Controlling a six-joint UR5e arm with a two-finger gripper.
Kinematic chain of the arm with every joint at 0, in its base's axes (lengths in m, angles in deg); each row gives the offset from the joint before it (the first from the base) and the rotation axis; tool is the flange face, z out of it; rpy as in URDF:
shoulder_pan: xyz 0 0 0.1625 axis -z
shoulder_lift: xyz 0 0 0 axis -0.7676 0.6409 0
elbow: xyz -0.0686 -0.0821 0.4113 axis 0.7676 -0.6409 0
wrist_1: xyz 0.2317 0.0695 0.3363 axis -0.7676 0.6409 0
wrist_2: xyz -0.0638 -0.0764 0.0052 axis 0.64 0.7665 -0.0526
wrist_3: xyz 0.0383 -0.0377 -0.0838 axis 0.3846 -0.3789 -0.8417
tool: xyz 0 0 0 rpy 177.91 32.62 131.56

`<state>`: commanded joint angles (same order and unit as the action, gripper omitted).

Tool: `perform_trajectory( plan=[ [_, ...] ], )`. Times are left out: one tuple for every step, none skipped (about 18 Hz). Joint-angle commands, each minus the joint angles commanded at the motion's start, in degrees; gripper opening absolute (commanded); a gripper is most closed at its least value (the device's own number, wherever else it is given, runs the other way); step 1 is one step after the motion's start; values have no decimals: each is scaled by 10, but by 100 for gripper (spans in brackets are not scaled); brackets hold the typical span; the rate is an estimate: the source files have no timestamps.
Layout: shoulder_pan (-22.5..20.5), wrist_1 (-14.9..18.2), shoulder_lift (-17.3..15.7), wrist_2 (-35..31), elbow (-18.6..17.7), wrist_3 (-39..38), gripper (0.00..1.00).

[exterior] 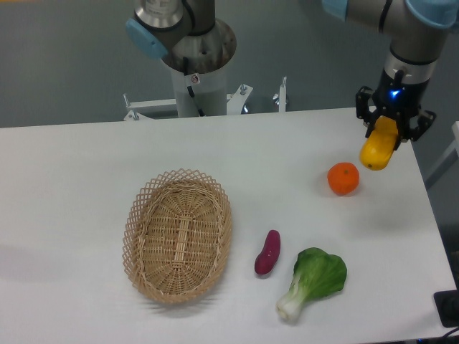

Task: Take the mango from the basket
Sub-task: 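Carry the mango up and away, above the orange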

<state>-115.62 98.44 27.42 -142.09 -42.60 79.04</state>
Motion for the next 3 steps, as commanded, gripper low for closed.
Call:
perform_trajectory(
  plan=[
    [0,0,1,-1,1,0,56],
    [-1,0,1,-1,1,0,56],
    [-1,0,1,-1,1,0,56]
  ],
)
